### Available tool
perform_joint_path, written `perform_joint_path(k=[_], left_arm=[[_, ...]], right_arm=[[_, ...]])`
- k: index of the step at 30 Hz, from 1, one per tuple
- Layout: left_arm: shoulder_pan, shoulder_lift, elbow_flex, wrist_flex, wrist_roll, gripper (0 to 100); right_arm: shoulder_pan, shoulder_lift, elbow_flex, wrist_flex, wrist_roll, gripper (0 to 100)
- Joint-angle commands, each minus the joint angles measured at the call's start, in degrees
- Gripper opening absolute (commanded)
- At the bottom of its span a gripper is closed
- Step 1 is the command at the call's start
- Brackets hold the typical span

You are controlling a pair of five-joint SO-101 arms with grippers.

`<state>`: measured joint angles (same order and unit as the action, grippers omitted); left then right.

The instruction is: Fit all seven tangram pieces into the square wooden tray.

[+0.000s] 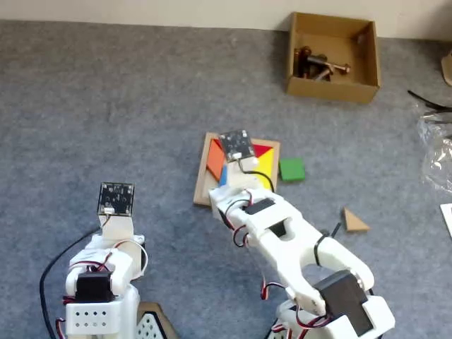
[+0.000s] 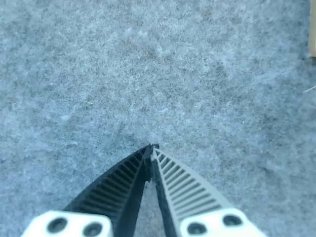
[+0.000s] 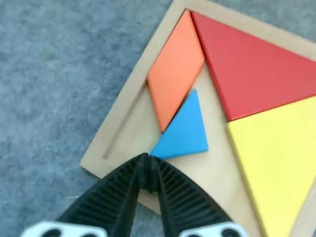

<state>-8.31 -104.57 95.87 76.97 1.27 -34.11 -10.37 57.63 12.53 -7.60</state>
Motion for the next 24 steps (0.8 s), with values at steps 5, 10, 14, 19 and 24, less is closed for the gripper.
perform_joint_path(k=[5, 10, 14, 19, 24], left_arm=[[-0.75, -0.31, 1.27, 0.44, -0.35, 1], [-0.75, -0.31, 1.27, 0.44, -0.35, 1], [-0.75, -0.31, 1.27, 0.44, -0.35, 1], [-0.75, -0.31, 1.27, 0.44, -0.35, 1], [-0.75, -0.31, 1.27, 0.44, -0.35, 1]], right_arm=[[4.70, -2.24, -0.57, -1.36, -0.44, 0.5], [4.70, -2.24, -0.31, -6.29, -0.35, 0.5], [4.70, -1.98, -0.31, -6.46, -0.35, 0.5], [4.62, 6.90, -4.70, -6.37, -0.35, 0.5], [4.70, 15.60, -12.79, -6.20, -0.26, 0.5]])
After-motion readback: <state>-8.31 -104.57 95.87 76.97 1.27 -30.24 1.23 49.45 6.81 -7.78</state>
